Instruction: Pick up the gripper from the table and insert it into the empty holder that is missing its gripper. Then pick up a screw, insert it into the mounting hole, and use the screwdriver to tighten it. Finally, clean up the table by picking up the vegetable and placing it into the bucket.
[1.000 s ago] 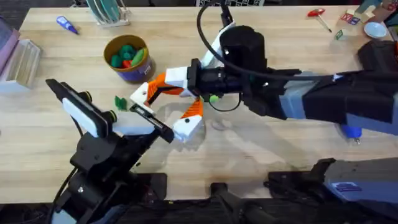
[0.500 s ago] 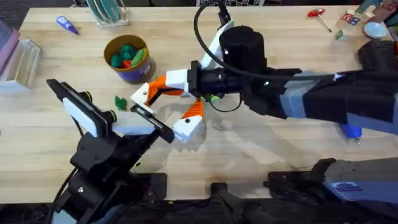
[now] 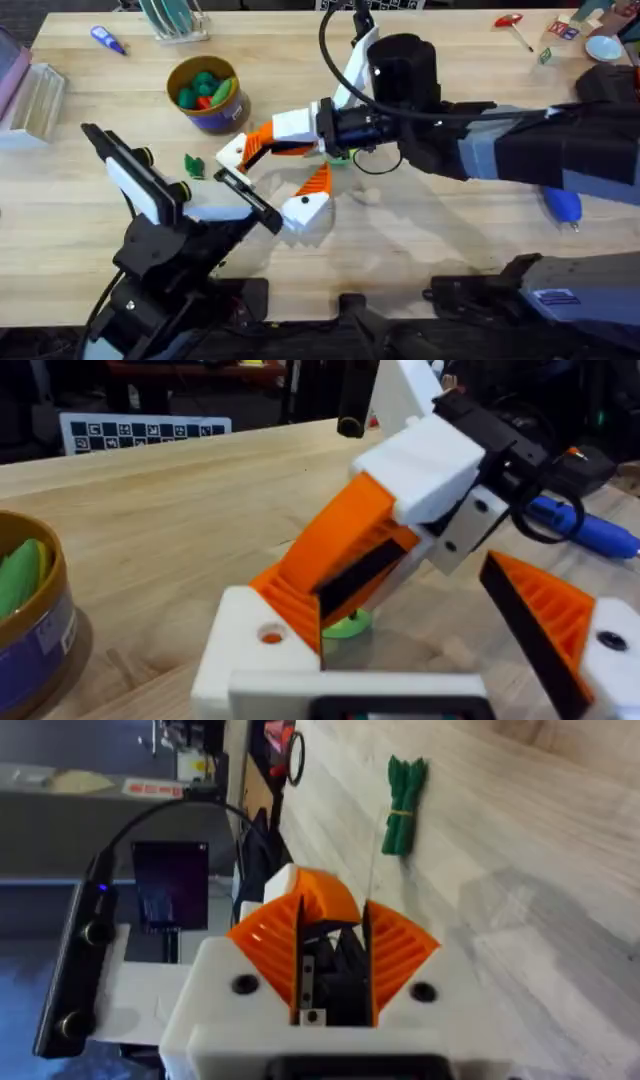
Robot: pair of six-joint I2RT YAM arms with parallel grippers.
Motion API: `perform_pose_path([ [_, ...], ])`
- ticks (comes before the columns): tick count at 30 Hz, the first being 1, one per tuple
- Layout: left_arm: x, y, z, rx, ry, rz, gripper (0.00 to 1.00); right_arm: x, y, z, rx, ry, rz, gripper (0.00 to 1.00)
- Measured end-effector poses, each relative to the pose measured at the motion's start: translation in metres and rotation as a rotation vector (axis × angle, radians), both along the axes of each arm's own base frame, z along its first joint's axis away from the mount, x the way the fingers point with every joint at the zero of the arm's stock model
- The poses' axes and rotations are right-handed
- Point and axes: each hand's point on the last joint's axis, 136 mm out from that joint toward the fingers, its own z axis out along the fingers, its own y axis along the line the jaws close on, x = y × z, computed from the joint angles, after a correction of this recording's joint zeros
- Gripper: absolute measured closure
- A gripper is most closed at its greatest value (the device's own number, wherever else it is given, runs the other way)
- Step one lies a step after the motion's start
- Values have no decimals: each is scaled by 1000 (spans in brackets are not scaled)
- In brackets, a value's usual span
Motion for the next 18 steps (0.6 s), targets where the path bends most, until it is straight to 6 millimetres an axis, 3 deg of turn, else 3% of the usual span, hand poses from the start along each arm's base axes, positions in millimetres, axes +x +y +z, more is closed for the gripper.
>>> perform_pose_path([
  [5, 0, -1, 0, 2, -3, -4, 15, -1, -1, 1, 5, -2, 13, 618],
  [9, -1, -2, 0, 4, -5, -13, 15, -4, -1, 2, 11, 2, 30, 519],
  [16, -5, -6, 1, 4, -9, -41, 15, -13, -1, 5, 31, 15, 83, 453],
  [18, -5, -6, 1, 4, -9, -42, 15, -13, -1, 6, 34, 17, 86, 381],
])
